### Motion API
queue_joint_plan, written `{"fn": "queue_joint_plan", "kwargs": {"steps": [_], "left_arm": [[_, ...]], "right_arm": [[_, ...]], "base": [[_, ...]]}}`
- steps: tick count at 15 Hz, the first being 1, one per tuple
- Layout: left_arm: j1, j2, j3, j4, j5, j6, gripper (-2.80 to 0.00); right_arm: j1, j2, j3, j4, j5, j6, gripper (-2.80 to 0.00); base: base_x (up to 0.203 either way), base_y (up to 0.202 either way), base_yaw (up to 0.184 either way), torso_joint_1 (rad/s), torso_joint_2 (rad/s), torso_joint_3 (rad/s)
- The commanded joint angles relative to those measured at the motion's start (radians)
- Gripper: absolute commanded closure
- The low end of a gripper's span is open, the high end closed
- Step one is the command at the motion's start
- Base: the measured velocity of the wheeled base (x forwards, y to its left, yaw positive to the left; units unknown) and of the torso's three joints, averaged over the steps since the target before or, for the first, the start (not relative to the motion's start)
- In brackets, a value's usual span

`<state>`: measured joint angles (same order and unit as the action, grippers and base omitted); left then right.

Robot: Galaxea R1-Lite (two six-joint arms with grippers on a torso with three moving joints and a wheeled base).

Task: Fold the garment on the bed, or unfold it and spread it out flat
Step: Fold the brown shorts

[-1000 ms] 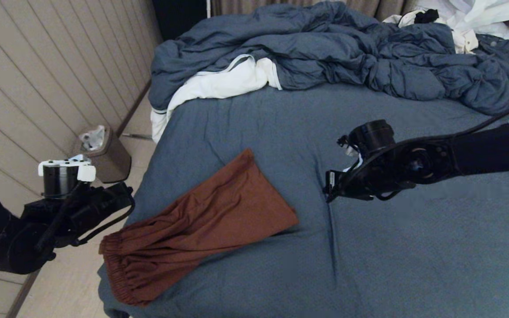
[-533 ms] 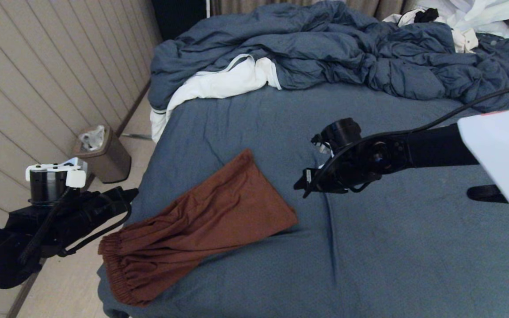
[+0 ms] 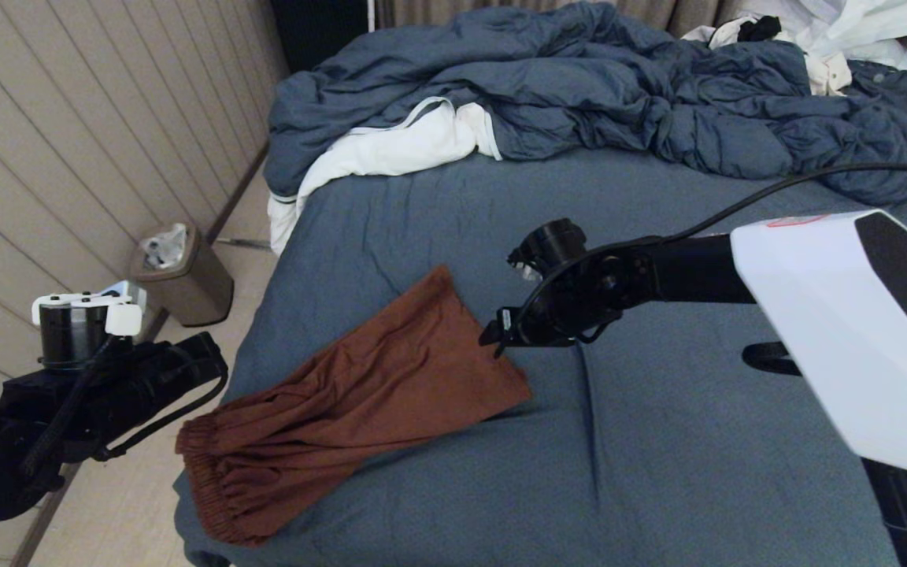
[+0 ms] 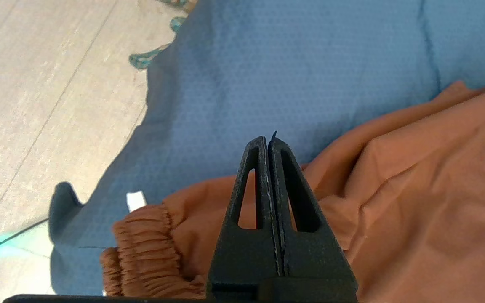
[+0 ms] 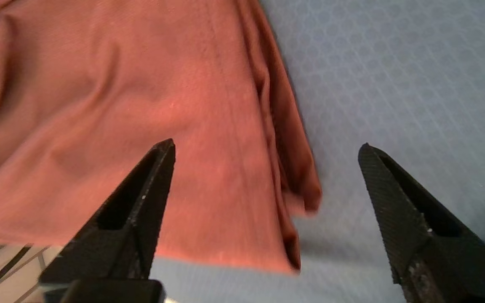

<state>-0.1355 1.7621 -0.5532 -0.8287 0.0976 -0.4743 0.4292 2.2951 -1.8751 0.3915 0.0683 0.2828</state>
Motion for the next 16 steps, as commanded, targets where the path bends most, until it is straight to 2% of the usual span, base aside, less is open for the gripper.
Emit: {"fn": "queue_joint_plan", "kwargs": {"steps": [1, 4, 13, 14, 16], "left_arm": [[0.006, 0.006, 0.000, -0.006, -0.002, -0.003, 0.00], [0.014, 0.007, -0.002, -0.006, -0.004, -0.004, 0.00], [0.022, 0.010, -0.002, -0.024, -0.007, -0.006, 0.00], [0.024, 0.016, -0.001, -0.035, -0.006, -0.006, 0.00], [0.030, 0.020, -0.001, -0.041, -0.006, -0.004, 0.00]], "right_arm": [[0.017, 0.061, -0.035, 0.004, 0.001, -0.001, -2.80], [0.045, 0.135, -0.080, -0.014, 0.001, 0.000, -2.80], [0.114, 0.191, -0.076, -0.037, -0.005, 0.009, -2.80], [0.114, 0.191, -0.075, -0.039, -0.005, 0.002, 0.00], [0.121, 0.180, -0.070, -0.037, -0.010, 0.002, 0.00]], "base": [[0.000, 0.000, 0.000, 0.000, 0.00, 0.000], [0.000, 0.000, 0.000, 0.000, 0.00, 0.000], [0.000, 0.000, 0.000, 0.000, 0.00, 0.000], [0.000, 0.000, 0.000, 0.000, 0.00, 0.000], [0.000, 0.000, 0.000, 0.000, 0.00, 0.000]]}}
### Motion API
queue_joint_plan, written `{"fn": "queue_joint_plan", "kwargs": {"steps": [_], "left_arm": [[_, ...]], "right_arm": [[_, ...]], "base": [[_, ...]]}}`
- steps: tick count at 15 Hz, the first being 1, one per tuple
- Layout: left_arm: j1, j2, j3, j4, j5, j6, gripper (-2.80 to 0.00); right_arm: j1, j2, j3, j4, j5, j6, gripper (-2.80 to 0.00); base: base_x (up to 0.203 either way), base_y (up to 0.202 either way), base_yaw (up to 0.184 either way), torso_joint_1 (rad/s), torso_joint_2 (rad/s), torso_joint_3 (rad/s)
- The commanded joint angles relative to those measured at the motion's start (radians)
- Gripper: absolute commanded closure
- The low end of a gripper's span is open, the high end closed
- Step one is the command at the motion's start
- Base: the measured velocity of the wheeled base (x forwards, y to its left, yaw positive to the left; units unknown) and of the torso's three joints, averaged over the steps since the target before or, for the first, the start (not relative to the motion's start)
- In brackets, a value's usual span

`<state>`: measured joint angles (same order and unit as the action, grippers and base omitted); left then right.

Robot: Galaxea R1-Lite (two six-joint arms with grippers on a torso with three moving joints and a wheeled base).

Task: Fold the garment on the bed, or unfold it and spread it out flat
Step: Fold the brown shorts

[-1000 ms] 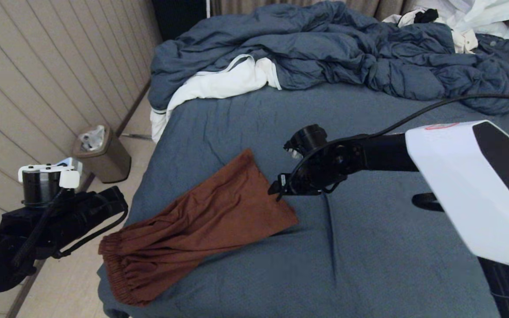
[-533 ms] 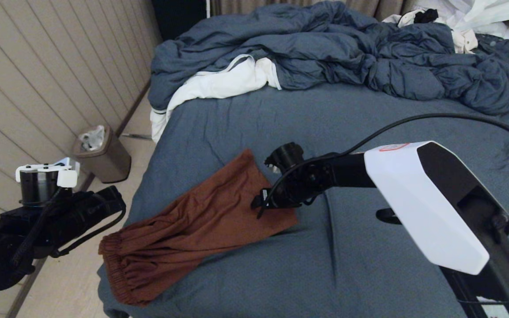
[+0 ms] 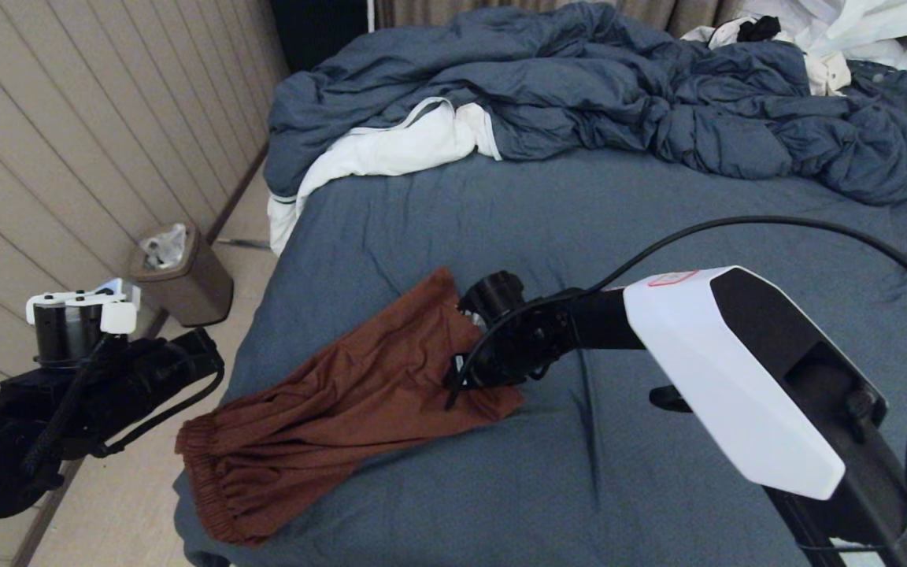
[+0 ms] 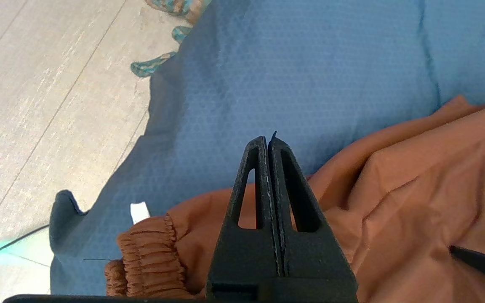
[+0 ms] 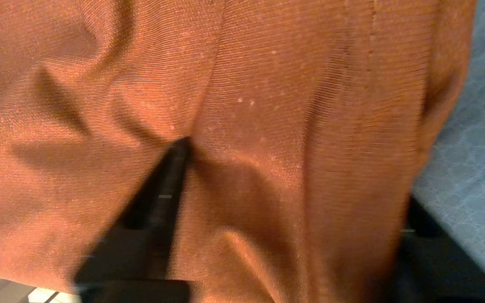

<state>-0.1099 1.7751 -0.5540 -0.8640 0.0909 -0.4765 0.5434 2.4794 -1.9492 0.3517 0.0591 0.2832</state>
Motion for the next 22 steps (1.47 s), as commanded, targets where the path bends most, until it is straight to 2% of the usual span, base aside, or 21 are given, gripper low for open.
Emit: {"fn": "queue_joint_plan", "kwargs": {"steps": [1, 6, 11, 15, 18, 22], "left_arm": [[0.004, 0.007, 0.000, -0.006, 0.001, -0.002, 0.00], [0.004, 0.003, 0.003, -0.007, 0.001, -0.001, 0.00], [0.004, 0.009, 0.006, -0.026, 0.001, -0.001, 0.00], [0.004, 0.021, 0.006, -0.027, 0.001, -0.001, 0.00], [0.004, 0.024, 0.011, -0.027, 0.000, -0.001, 0.00], [0.004, 0.027, 0.011, -0.028, 0.000, -0.001, 0.00]], "right_arm": [[0.010, -0.010, 0.003, 0.003, -0.003, 0.006, 0.00], [-0.006, -0.021, -0.001, -0.010, -0.008, 0.012, 0.00], [-0.063, -0.062, -0.001, -0.023, -0.009, 0.012, 0.00], [-0.206, -0.125, 0.047, -0.018, -0.009, 0.007, 0.00], [-0.342, -0.190, 0.149, -0.026, -0.001, 0.000, 0.00], [-0.566, -0.293, 0.283, -0.029, 0.102, -0.021, 0.00]], "base": [[0.000, 0.000, 0.000, 0.000, 0.00, 0.000], [0.000, 0.000, 0.000, 0.000, 0.00, 0.000], [0.000, 0.000, 0.000, 0.000, 0.00, 0.000], [0.000, 0.000, 0.000, 0.000, 0.00, 0.000], [0.000, 0.000, 0.000, 0.000, 0.00, 0.000], [0.000, 0.000, 0.000, 0.000, 0.00, 0.000]]}}
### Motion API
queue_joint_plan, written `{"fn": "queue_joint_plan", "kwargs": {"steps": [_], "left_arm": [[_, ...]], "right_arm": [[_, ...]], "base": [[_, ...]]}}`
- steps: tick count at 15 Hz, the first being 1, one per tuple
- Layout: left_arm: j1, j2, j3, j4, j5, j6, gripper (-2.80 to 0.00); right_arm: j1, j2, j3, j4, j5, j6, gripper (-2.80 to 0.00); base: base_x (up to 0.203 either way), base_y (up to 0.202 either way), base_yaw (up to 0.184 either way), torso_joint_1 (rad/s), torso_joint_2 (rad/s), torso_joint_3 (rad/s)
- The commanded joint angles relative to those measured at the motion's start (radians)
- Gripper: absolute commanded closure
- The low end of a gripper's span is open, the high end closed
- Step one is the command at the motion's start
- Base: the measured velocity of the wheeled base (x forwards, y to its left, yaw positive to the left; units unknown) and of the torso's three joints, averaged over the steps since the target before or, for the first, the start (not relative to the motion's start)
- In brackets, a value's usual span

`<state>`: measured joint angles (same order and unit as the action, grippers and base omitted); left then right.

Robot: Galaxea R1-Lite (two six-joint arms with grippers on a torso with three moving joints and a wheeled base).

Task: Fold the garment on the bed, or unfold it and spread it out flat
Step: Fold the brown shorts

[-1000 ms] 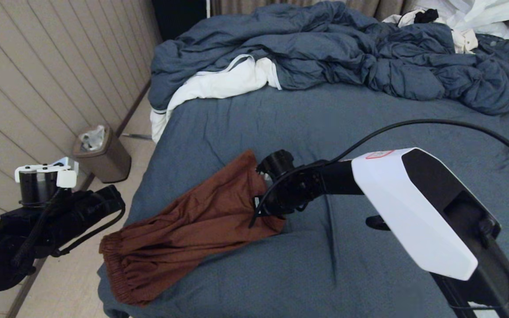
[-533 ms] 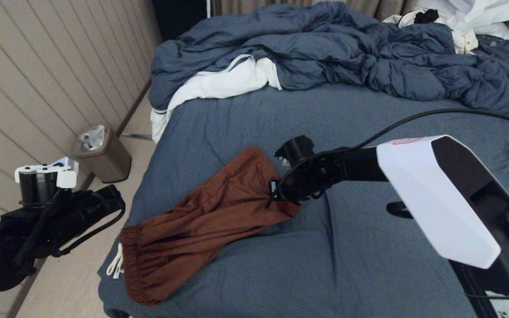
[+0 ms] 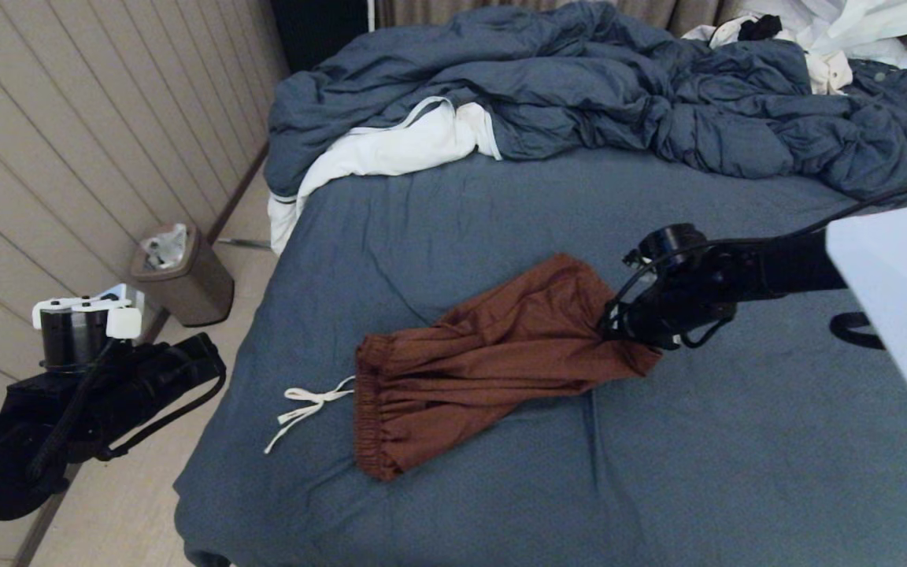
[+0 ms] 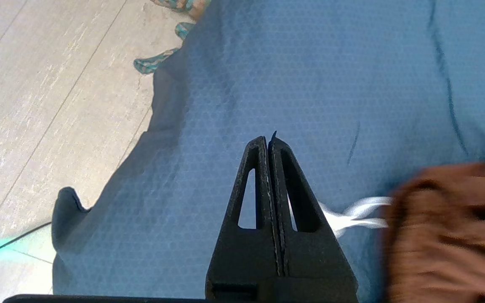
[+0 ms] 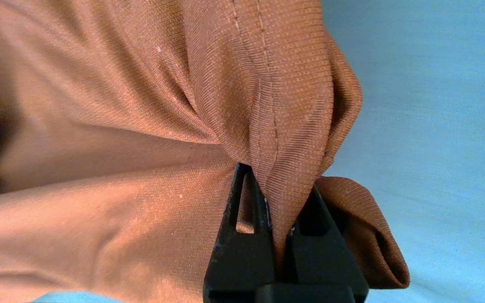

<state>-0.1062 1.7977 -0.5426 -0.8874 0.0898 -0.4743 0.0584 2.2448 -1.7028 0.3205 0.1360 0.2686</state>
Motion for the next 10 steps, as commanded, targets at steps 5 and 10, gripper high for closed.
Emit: {"fn": "queue_joint_plan", "kwargs": {"steps": [5, 10], "left_arm": [[0.000, 0.009, 0.001, -0.004, 0.002, -0.002, 0.00], [0.000, 0.010, 0.001, -0.005, 0.002, -0.003, 0.00]], "right_arm": [[-0.286, -0.101, 0.071, 0.002, 0.066, -0.113, 0.00], [-0.147, -0.154, 0.034, 0.003, 0.066, -0.098, 0.00]], "base": [[0.000, 0.000, 0.000, 0.000, 0.00, 0.000], [0.000, 0.000, 0.000, 0.000, 0.00, 0.000]]}}
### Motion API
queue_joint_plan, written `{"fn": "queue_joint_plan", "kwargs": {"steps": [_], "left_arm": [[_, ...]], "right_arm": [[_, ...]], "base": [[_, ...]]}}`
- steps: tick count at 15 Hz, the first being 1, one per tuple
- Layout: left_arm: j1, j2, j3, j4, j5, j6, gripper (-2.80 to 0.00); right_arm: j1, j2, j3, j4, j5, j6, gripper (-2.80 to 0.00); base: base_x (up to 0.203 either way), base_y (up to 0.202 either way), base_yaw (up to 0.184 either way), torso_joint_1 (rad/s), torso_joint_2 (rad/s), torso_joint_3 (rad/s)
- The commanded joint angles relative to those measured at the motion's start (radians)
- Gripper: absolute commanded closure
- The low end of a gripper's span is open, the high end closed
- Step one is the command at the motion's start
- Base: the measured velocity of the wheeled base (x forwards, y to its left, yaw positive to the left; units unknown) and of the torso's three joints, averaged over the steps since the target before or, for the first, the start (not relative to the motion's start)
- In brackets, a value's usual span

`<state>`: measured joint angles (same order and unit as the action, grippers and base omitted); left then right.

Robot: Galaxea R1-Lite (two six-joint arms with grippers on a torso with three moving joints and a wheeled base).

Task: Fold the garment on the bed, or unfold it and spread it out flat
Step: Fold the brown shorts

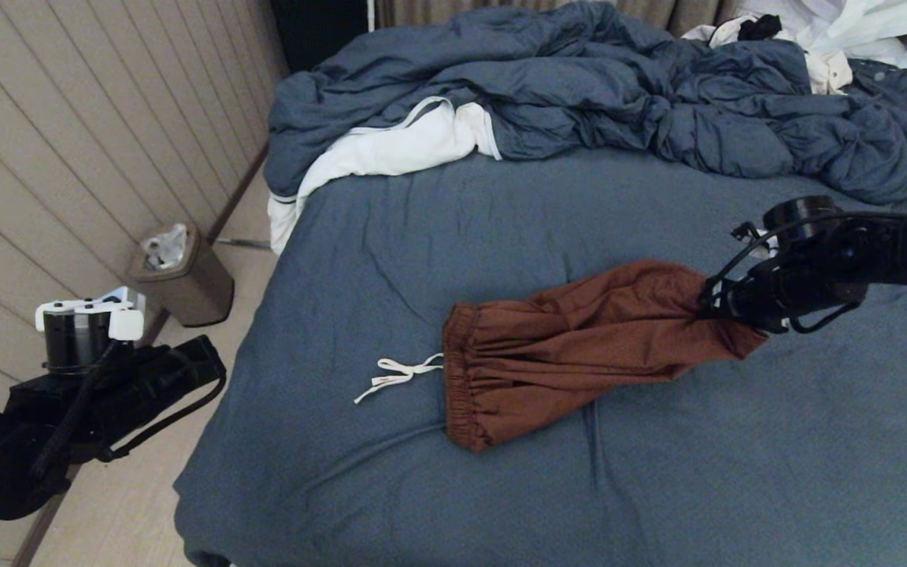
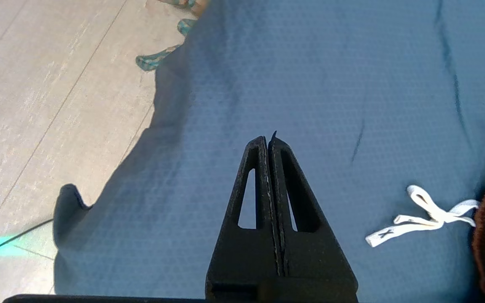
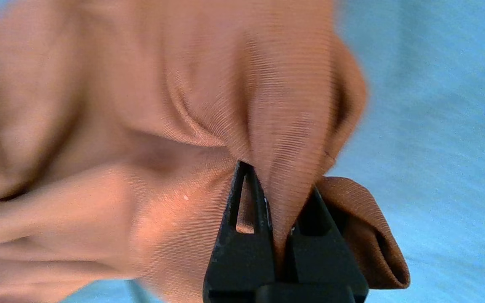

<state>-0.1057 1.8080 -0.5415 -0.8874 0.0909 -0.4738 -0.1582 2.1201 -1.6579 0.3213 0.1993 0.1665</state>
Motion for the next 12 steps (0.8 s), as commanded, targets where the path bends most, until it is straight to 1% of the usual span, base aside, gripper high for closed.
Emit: {"fn": "queue_joint_plan", "kwargs": {"steps": [1, 6, 9, 11, 12], "left_arm": [[0.000, -0.003, 0.000, -0.005, 0.001, -0.003, 0.00], [0.000, -0.007, 0.000, -0.005, 0.001, -0.003, 0.00], [0.000, -0.013, 0.000, -0.005, 0.000, -0.003, 0.00], [0.000, -0.015, 0.000, -0.005, 0.001, -0.003, 0.00], [0.000, -0.015, 0.000, -0.005, 0.001, -0.003, 0.00]], "right_arm": [[0.134, -0.046, -0.021, 0.002, 0.002, 0.010, 0.00], [0.436, -0.080, -0.113, 0.004, -0.015, 0.045, 0.00], [0.587, -0.069, -0.151, 0.003, -0.039, 0.046, 0.00], [0.673, -0.037, -0.159, 0.003, -0.058, 0.043, 0.00], [0.702, -0.016, -0.158, 0.002, -0.067, 0.041, 0.00]], "base": [[0.000, 0.000, 0.000, 0.000, 0.00, 0.000], [0.000, 0.000, 0.000, 0.000, 0.00, 0.000], [0.000, 0.000, 0.000, 0.000, 0.00, 0.000], [0.000, 0.000, 0.000, 0.000, 0.00, 0.000], [0.000, 0.000, 0.000, 0.000, 0.00, 0.000]]}}
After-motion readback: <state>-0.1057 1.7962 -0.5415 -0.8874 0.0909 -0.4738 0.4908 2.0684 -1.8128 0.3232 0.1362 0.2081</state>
